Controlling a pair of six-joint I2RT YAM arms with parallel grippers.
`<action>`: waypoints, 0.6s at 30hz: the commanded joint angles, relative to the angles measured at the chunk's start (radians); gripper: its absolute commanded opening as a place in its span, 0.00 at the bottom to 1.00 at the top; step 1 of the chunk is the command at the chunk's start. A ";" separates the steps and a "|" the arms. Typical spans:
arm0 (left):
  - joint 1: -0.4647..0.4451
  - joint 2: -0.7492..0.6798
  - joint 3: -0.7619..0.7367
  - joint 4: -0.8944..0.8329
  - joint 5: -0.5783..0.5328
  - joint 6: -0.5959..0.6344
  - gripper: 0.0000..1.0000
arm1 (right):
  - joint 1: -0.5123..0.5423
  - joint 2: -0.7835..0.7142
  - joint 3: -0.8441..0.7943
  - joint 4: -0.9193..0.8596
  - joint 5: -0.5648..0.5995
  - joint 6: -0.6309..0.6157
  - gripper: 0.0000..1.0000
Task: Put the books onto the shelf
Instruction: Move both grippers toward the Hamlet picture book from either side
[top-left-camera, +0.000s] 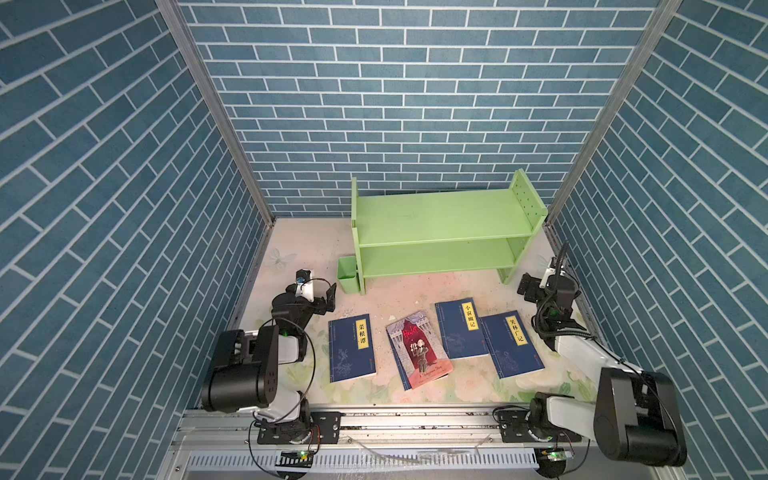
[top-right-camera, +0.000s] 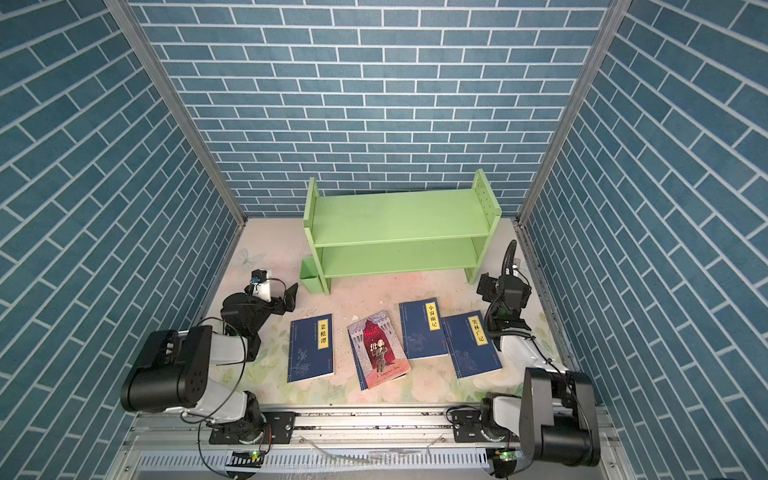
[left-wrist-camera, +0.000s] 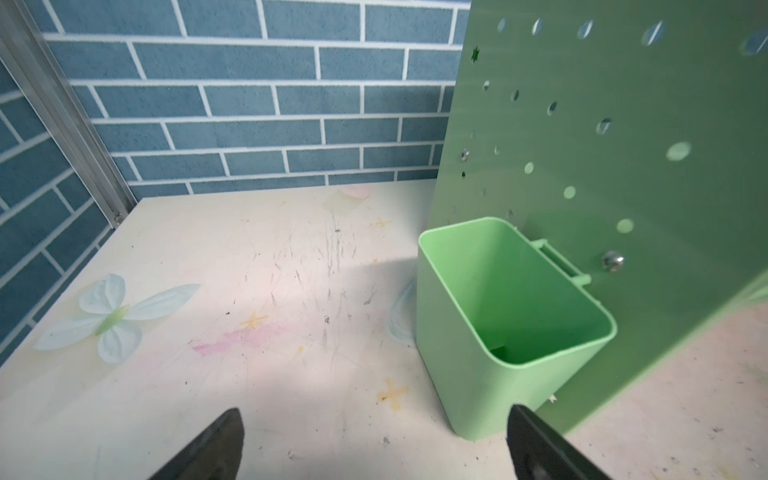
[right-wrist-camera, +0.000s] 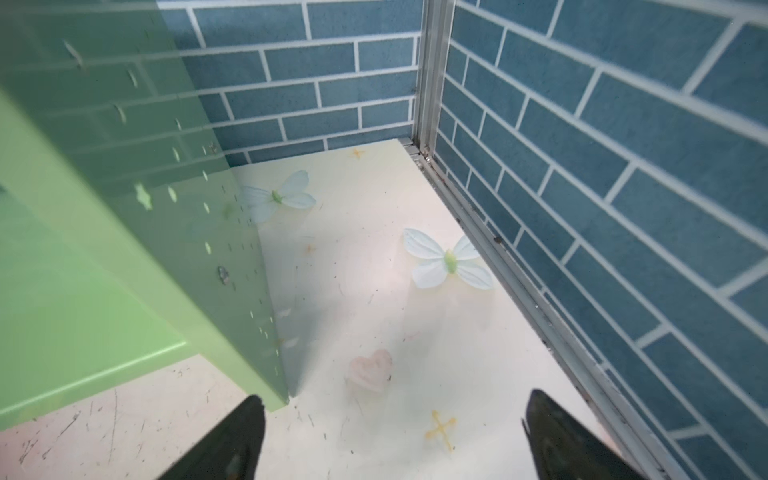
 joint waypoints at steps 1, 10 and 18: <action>0.005 -0.123 0.041 -0.220 0.035 0.025 1.00 | 0.006 -0.077 0.082 -0.358 -0.011 0.106 0.93; 0.005 -0.317 0.259 -1.051 0.290 0.251 1.00 | 0.124 -0.370 0.091 -0.736 -0.055 0.372 0.99; 0.005 -0.396 0.550 -1.559 0.215 0.248 1.00 | 0.234 -0.521 0.055 -0.883 -0.305 0.504 0.99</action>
